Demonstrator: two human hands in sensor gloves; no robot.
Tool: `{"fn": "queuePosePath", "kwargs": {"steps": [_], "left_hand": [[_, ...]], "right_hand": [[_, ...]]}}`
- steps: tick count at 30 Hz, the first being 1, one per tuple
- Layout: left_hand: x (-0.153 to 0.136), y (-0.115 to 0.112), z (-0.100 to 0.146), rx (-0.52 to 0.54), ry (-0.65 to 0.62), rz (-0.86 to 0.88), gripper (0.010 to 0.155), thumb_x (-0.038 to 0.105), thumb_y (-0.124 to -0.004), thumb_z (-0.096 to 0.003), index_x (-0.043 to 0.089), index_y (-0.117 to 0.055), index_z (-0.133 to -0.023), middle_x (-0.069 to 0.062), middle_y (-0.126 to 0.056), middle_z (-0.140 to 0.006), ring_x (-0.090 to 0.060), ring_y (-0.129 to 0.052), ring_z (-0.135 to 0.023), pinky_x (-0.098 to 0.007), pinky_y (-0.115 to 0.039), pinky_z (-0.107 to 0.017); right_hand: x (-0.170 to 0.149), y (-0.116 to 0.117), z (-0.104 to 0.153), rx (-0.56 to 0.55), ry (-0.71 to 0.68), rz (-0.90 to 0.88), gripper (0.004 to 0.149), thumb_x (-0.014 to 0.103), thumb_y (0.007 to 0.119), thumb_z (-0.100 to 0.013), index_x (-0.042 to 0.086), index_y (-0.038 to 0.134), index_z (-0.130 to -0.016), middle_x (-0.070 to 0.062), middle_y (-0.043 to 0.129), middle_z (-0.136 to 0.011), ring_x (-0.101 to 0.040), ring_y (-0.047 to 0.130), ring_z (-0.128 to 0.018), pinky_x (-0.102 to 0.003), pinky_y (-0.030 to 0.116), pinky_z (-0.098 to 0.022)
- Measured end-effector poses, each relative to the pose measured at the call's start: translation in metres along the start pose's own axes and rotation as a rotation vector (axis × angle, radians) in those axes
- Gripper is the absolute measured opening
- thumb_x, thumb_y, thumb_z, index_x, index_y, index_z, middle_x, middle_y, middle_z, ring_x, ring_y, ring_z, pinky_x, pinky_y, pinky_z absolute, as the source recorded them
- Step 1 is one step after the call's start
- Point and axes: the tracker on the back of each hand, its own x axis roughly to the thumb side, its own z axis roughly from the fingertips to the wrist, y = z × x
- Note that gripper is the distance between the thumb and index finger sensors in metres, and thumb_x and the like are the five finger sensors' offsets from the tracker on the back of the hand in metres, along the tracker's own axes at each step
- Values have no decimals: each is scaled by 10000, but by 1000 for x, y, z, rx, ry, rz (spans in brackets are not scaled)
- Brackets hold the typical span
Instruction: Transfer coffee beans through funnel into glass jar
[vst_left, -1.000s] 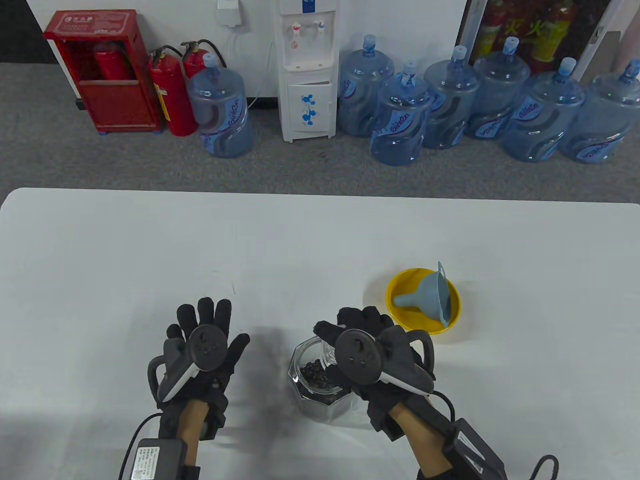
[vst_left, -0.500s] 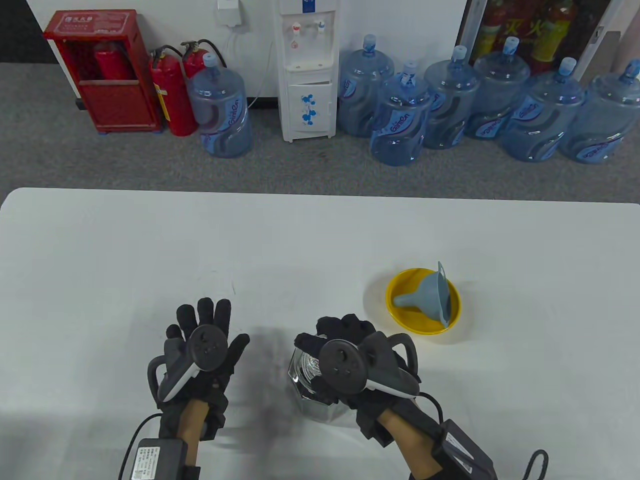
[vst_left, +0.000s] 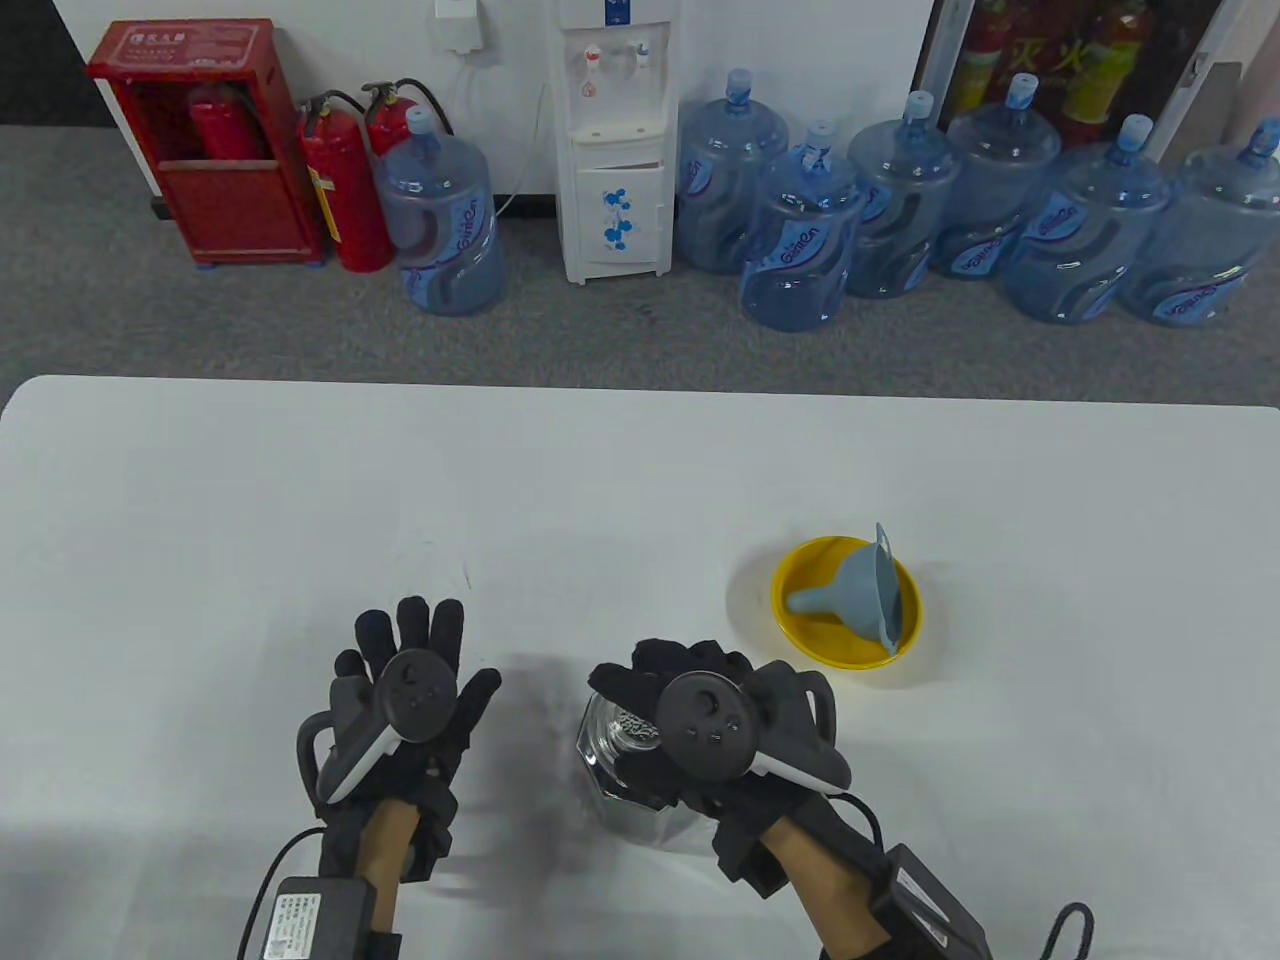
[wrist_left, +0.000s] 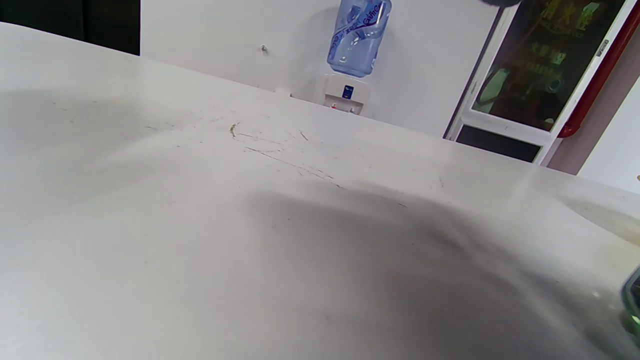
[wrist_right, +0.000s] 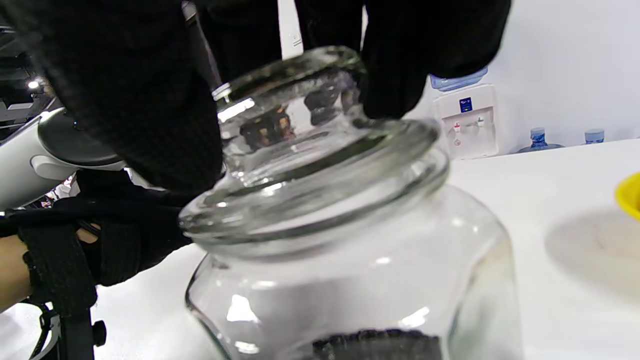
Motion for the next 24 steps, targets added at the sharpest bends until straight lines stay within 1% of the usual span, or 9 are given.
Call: {"fn": "queuePosePath", "kwargs": {"steps": [9, 11, 12, 14, 16, 18, 19, 21, 24], "left_hand": [[1, -1, 0, -7, -3, -1, 729, 622, -509, -574, 343, -194, -1169, -53, -98, -1230, -404, -7, -1080, -607, -161, -750], [1, -1, 0, -7, -5, -1, 727, 623, -508, -574, 345, -195, -1168, -52, -98, -1230, -403, -8, -1081, -606, -162, -751], [1, -1, 0, -6, -6, -1, 727, 623, -509, -574, 345, -196, -1168, -54, -99, -1230, -404, -7, -1080, -607, -162, -750], [2, -1, 0, -4, -7, -1, 726, 622, -509, -574, 344, -197, -1169, -54, -96, -1231, -405, -7, -1080, -606, -162, -751], [2, -1, 0, -2, -9, -2, 728, 623, -509, -573, 346, -195, -1168, -51, -94, -1229, -403, -6, -1080, -606, -162, -751], [2, 1, 1, 12, -12, -5, 727, 623, -509, -573, 346, -195, -1168, -53, -91, -1229, -404, -6, -1080, -606, -163, -751], [3, 1, 1, 16, -13, -5, 728, 623, -509, -573, 347, -193, -1168, -54, -92, -1229, -403, -6, -1080, -606, -162, -751], [3, 2, 1, 22, -14, -4, 728, 622, -510, -574, 343, -195, -1168, -51, -92, -1229, -405, -7, -1079, -606, -163, -751], [3, 1, 2, 24, -13, -4, 728, 622, -509, -574, 345, -193, -1168, -53, -91, -1229, -405, -7, -1080, -606, -163, -750]], "right_hand": [[-7, 3, 2, 4, 13, -50, 722, 485, 1023, -494, 296, 731, -1127, -194, 669, -1194, -426, 767, -950, -646, 610, -727], [-7, 2, 3, 32, 21, -46, 749, 503, 1003, -508, 286, 692, -1155, -191, 638, -1212, -415, 742, -978, -656, 592, -733], [-8, 0, 4, 21, 22, -52, 761, 537, 981, -516, 280, 677, -1165, -189, 626, -1216, -406, 726, -1001, -659, 586, -736], [-10, -6, 6, -32, 26, -82, 770, 607, 925, -530, 278, 664, -1175, -166, 613, -1226, -408, 714, -1010, -658, 585, -737], [-14, -13, 10, -100, 39, -139, 753, 593, 918, -541, 275, 667, -1175, -150, 595, -1236, -418, 699, -1019, -661, 579, -736], [-20, -22, 16, -195, 42, -173, 752, 612, 877, -558, 281, 636, -1189, -139, 572, -1246, -415, 676, -1037, -652, 581, -741], [-22, -24, 18, -219, 43, -180, 740, 610, 857, -571, 286, 623, -1193, -133, 560, -1251, -416, 665, -1046, -651, 576, -745], [-28, -30, 26, -277, 37, -163, 708, 623, 783, -598, 302, 597, -1200, -109, 538, -1262, -411, 643, -1063, -641, 573, -753], [-40, -36, 39, -378, 53, -126, 709, 629, 723, -614, 305, 541, -1217, -91, 502, -1275, -418, 597, -1092, -640, 552, -766]]}}
